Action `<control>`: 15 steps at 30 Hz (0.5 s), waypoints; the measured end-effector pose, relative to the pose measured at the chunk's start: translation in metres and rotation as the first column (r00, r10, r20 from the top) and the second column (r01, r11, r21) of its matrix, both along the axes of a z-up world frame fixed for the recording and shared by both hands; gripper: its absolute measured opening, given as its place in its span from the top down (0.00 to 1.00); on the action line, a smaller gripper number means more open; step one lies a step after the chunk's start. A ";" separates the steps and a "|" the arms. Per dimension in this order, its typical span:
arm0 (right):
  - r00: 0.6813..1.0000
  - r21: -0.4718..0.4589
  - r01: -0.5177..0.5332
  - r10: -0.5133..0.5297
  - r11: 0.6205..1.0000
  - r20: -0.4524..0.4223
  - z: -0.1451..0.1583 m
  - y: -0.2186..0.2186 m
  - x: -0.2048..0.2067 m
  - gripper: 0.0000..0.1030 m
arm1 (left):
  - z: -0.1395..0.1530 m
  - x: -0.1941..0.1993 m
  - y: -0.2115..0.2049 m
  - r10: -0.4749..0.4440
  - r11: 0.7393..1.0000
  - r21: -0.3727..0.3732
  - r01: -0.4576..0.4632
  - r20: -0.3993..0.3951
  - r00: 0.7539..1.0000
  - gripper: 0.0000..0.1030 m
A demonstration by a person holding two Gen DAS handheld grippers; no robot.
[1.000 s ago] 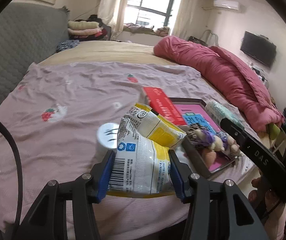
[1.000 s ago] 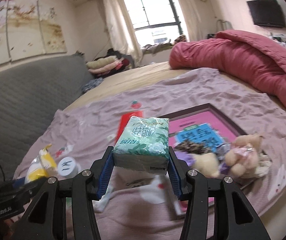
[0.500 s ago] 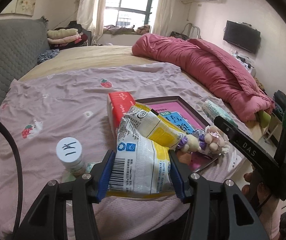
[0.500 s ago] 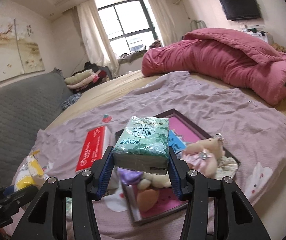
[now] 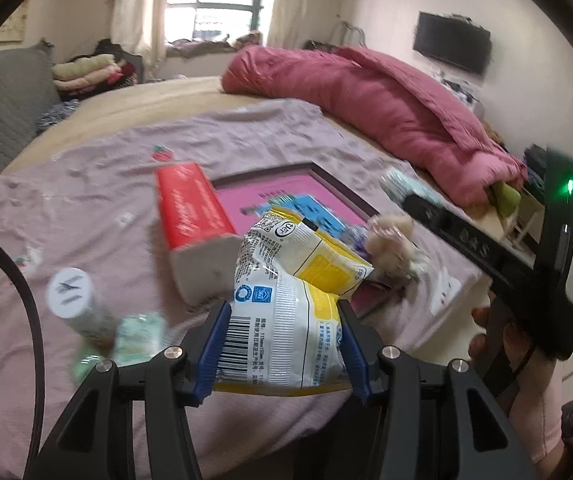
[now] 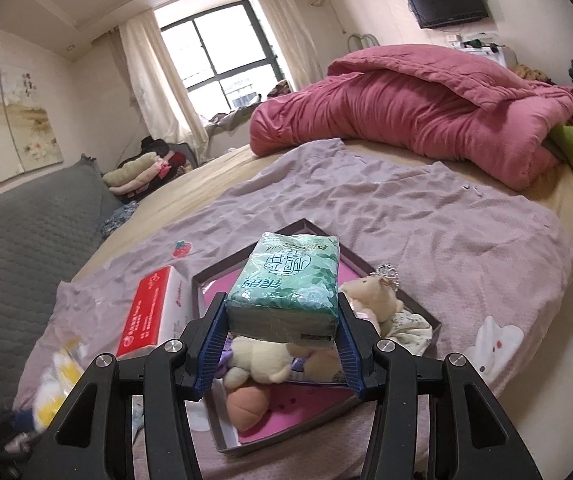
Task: Organize soft objects
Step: 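Carry the snack bag and tissue pack with both grippers over the pink tray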
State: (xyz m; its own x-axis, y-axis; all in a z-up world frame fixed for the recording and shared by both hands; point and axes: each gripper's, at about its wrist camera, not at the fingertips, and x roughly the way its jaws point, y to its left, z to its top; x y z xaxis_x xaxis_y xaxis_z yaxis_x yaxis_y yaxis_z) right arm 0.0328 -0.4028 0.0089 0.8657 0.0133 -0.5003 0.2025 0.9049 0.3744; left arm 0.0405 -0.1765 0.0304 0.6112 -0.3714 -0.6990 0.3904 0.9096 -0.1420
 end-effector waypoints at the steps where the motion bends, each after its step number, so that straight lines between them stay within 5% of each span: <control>1: 1.000 0.002 0.003 -0.003 1.000 0.001 0.000 -0.001 0.000 0.50 | -0.004 -0.001 -0.008 -0.017 1.000 0.008 0.017 -0.008 1.000 0.49; 15: 1.000 -0.014 -0.021 0.021 1.000 -0.018 -0.013 -0.005 0.014 0.50 | -0.057 0.042 -0.077 -0.118 0.988 0.090 0.124 -0.069 0.991 0.49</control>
